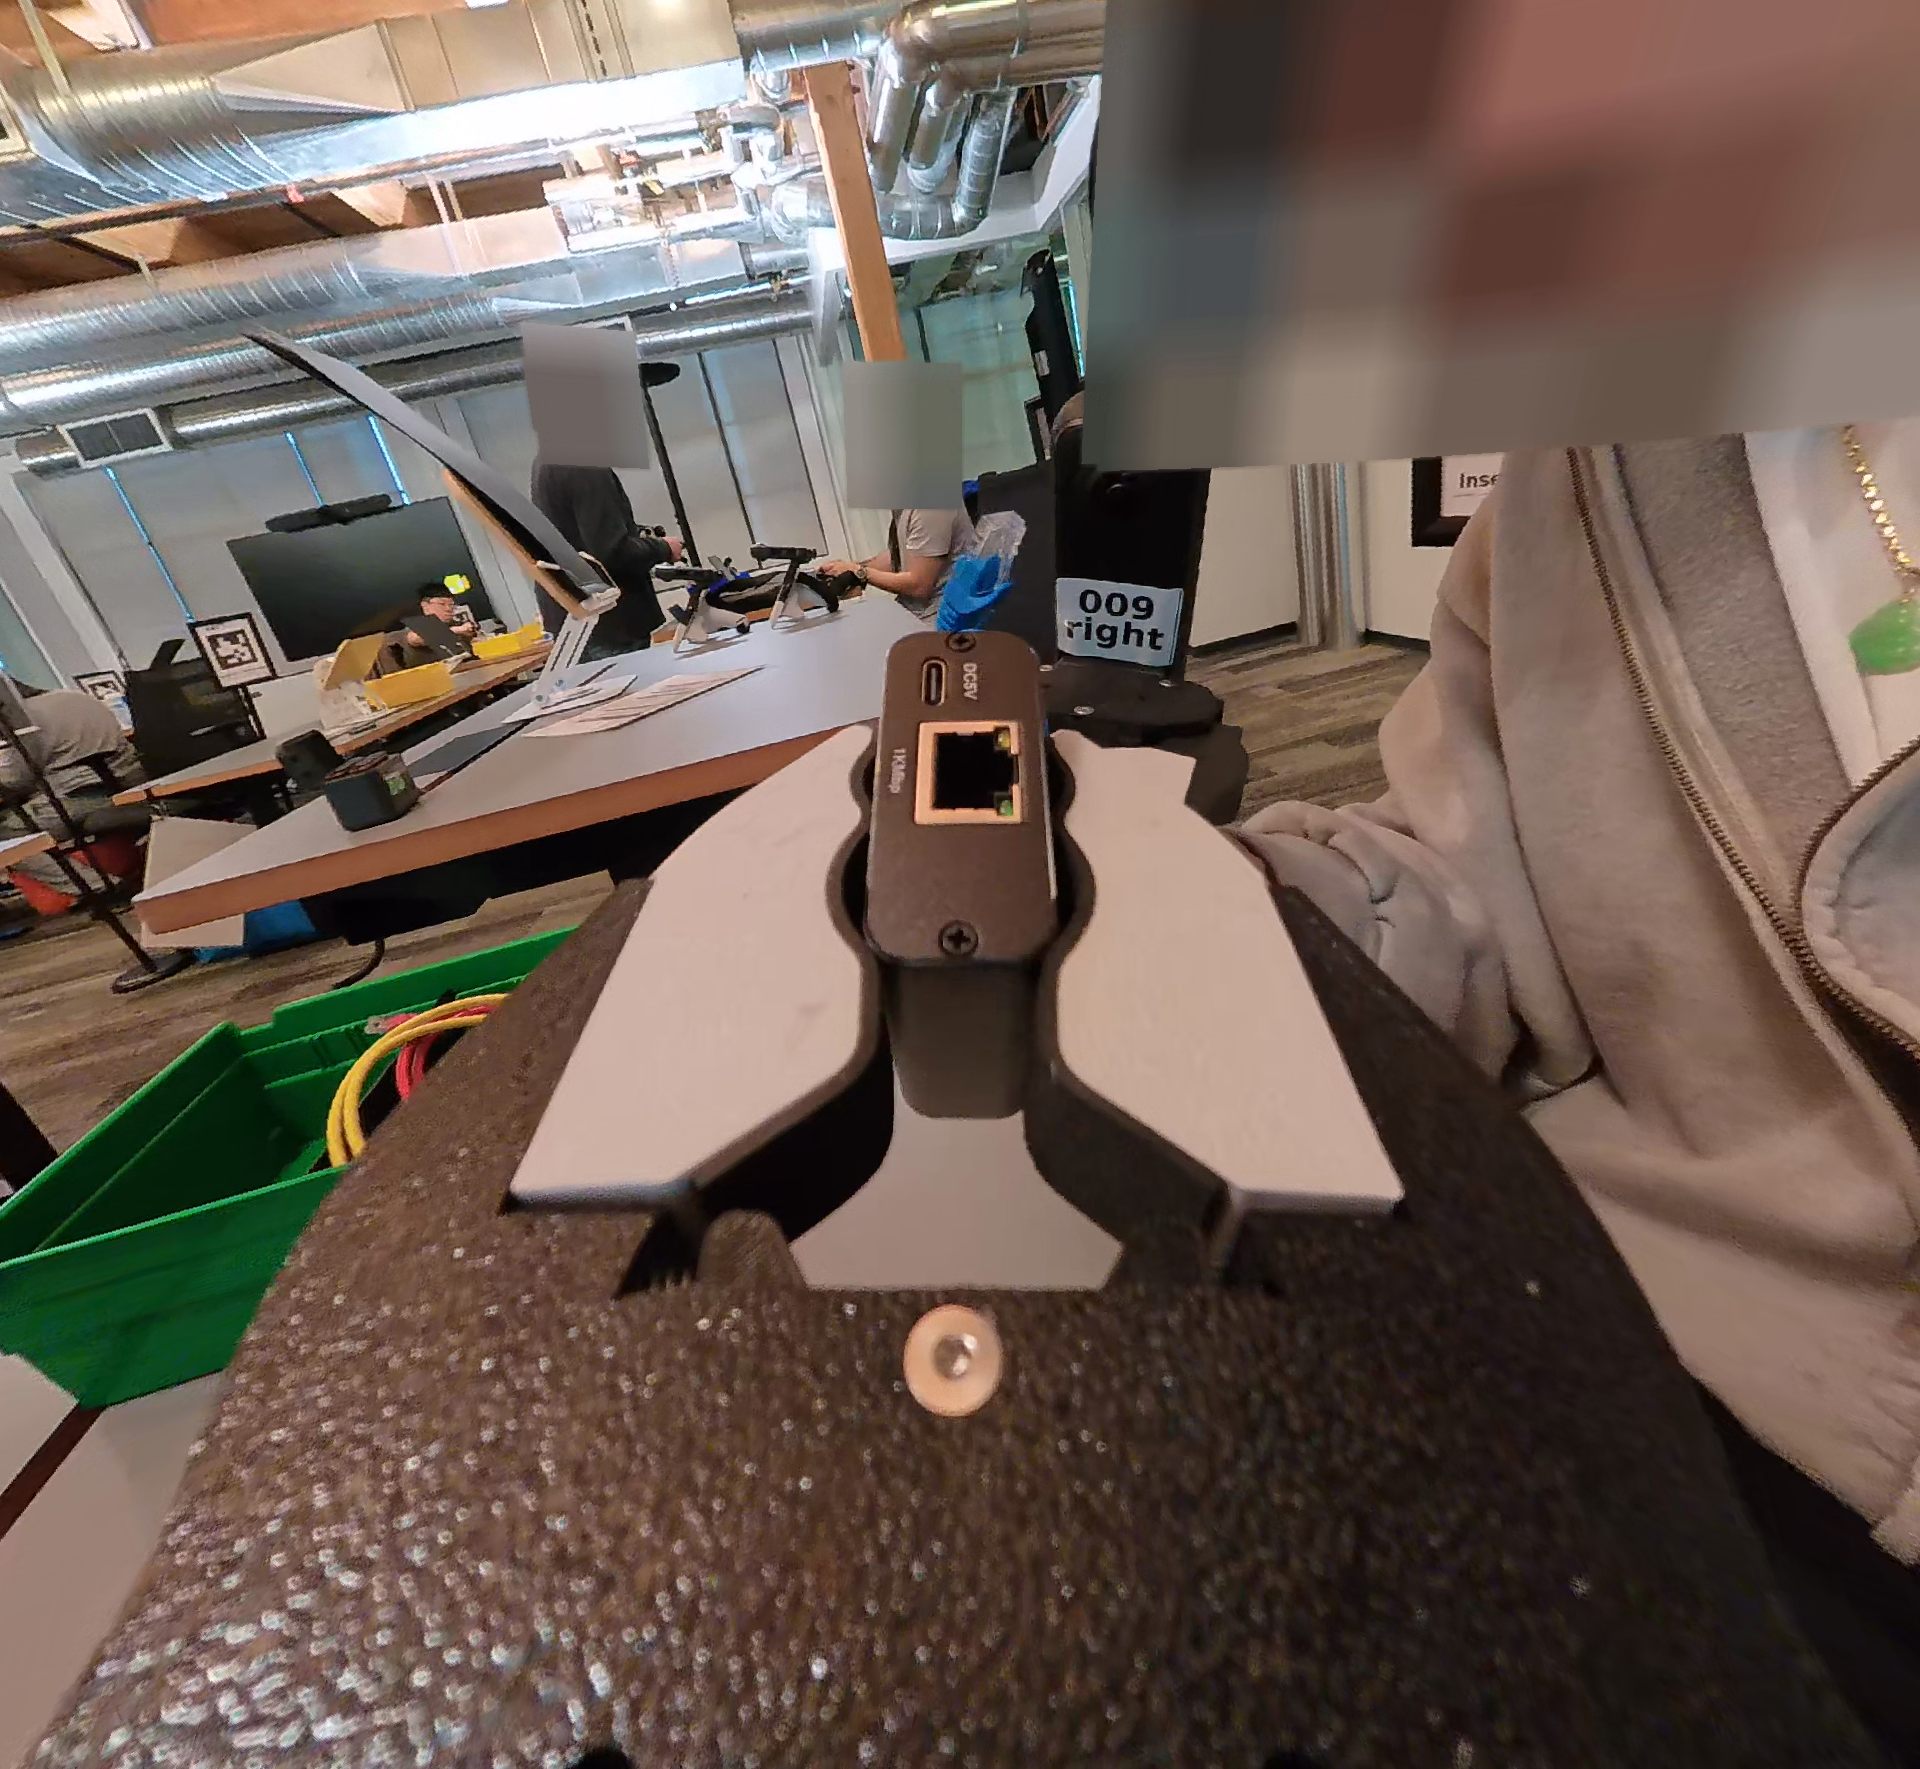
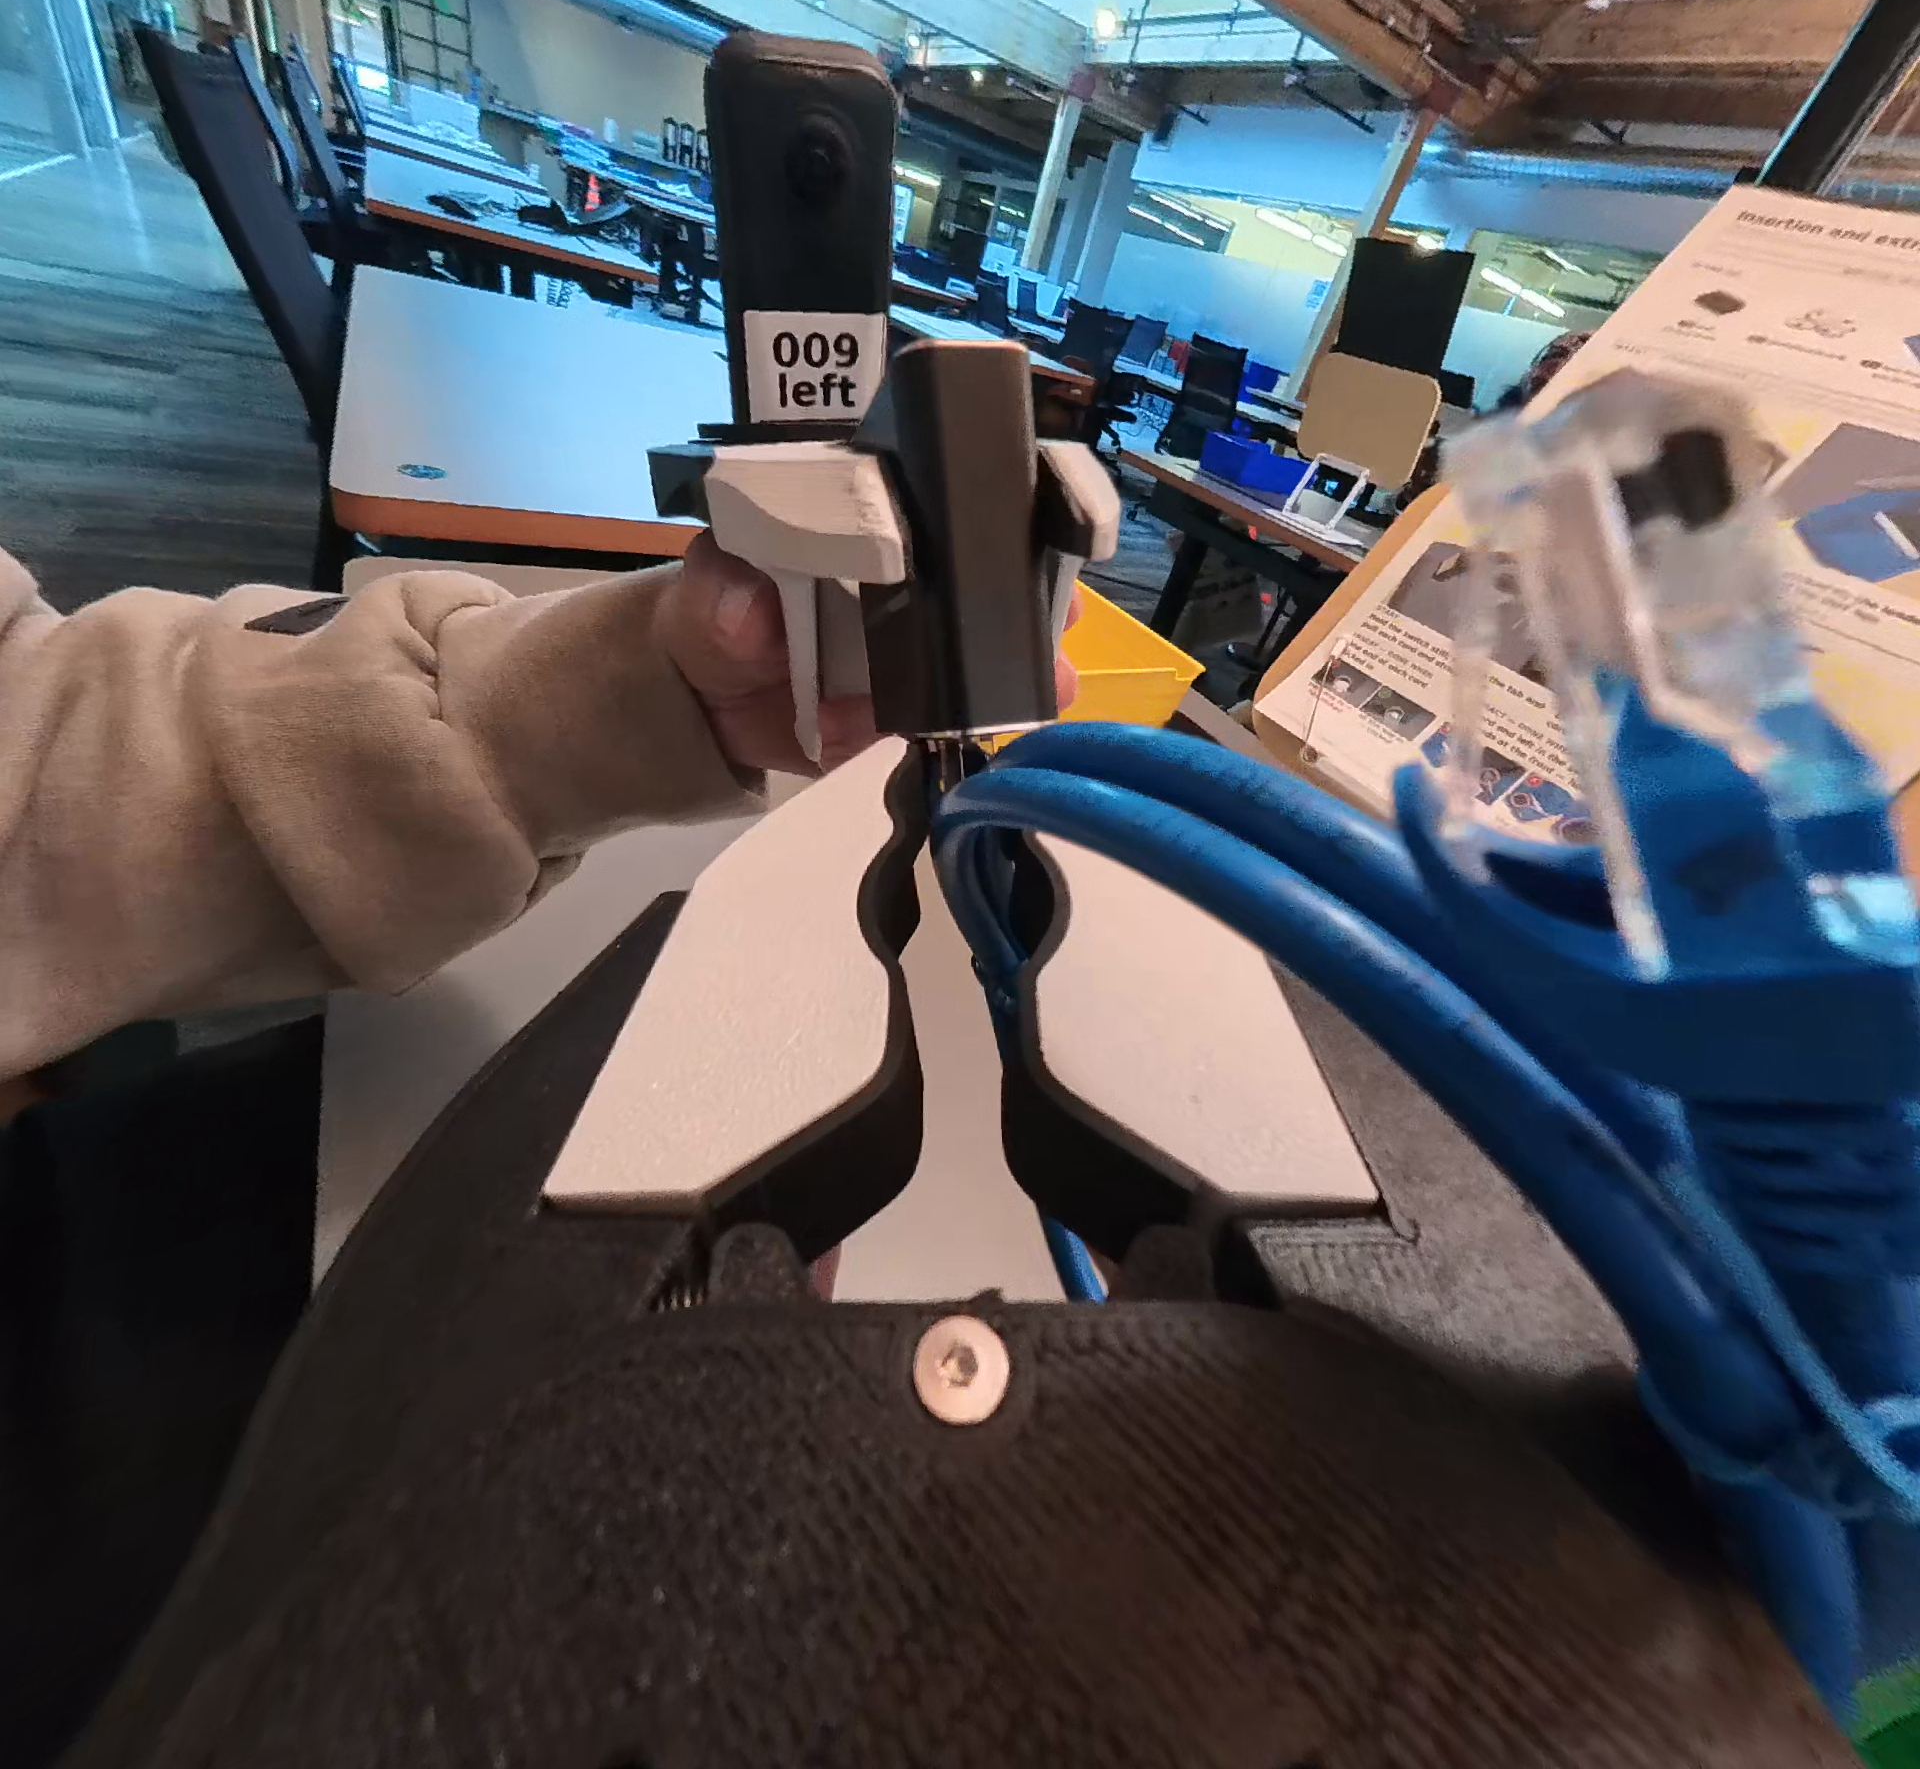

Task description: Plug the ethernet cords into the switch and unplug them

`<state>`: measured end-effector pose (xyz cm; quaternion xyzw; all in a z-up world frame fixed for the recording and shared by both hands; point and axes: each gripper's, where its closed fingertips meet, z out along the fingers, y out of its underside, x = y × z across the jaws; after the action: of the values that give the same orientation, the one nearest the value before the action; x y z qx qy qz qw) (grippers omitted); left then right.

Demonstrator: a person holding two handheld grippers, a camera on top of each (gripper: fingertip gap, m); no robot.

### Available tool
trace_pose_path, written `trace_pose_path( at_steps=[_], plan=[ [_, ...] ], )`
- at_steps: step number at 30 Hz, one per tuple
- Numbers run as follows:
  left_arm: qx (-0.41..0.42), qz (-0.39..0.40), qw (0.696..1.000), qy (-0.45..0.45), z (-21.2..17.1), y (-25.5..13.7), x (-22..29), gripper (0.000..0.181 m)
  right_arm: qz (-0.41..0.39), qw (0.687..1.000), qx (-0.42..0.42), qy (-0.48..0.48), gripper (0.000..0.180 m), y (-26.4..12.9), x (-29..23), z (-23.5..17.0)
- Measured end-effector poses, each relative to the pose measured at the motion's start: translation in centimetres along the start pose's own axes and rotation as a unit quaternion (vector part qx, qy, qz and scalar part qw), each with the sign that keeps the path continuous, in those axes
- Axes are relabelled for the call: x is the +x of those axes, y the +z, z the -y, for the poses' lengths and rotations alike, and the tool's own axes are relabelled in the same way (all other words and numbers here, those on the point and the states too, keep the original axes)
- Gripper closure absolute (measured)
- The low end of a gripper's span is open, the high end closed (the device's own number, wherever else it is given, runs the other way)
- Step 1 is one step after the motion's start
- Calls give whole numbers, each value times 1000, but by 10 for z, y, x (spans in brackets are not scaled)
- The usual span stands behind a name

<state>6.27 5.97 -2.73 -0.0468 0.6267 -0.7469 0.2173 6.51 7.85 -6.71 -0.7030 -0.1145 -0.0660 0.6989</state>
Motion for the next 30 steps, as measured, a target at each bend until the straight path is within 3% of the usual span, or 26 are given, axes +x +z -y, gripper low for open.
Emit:
trace_pose_path(
  at_steps=[12, 23, 30],
  plan=[
    [-47, 5, 996, 71, -8, -6, 3, 154, 26, 998, 18, 59, 166, 6, -2, -6],
    [-80, 13, 994, 78, -14, -8, 1, 154, 80, 982, 60, 158, 167, 8, -3, -10],
    [-113, 25, 989, 90, -21, -8, -1, 154, 93, 979, 63, 169, 167, 8, -1, -15]
  ],
)
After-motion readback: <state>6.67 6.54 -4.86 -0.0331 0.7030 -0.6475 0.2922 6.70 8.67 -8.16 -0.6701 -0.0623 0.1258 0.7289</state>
